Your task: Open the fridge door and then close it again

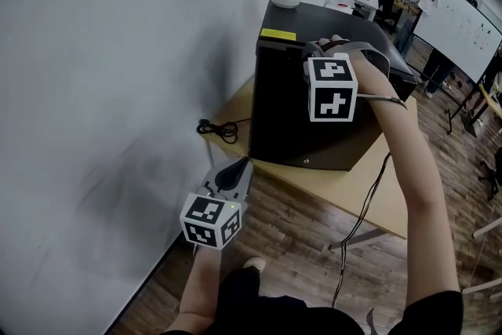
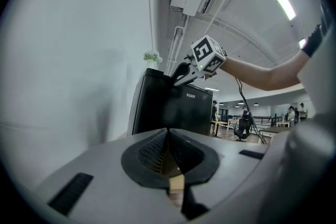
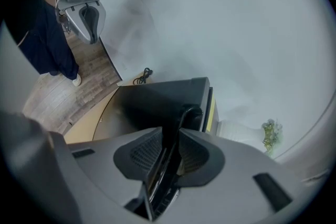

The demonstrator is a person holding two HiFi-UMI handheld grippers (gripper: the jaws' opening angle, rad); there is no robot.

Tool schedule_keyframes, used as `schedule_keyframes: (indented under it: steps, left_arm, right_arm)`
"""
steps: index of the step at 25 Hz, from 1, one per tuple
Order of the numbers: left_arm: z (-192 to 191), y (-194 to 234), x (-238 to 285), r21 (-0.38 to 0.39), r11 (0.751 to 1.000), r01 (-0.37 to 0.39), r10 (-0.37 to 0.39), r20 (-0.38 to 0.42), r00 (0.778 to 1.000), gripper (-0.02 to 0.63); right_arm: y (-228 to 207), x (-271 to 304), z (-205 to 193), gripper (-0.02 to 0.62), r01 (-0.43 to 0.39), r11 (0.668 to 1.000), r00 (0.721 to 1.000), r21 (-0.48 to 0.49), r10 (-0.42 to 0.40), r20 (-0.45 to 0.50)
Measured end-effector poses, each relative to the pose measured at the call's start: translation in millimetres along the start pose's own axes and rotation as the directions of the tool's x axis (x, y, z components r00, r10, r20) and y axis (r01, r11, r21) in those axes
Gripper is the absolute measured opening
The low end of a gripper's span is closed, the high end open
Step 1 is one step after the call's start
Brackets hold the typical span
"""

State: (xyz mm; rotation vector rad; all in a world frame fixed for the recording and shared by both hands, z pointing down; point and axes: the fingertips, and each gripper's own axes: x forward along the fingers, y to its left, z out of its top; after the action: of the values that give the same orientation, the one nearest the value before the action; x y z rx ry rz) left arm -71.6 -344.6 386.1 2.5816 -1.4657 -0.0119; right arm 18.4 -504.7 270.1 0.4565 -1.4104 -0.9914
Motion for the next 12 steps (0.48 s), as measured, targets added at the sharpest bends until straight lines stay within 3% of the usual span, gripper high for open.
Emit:
schedule_keyframes:
  steps: [12]
  left_arm:
    - [1,-12,-1,0.007,1.000,0.023,-0.023,-0.007,1.000,0.012]
  right_arm:
    - [-1,-3,0,0.073,0.065,0.997,0.994,0.040,-0.068,0.080]
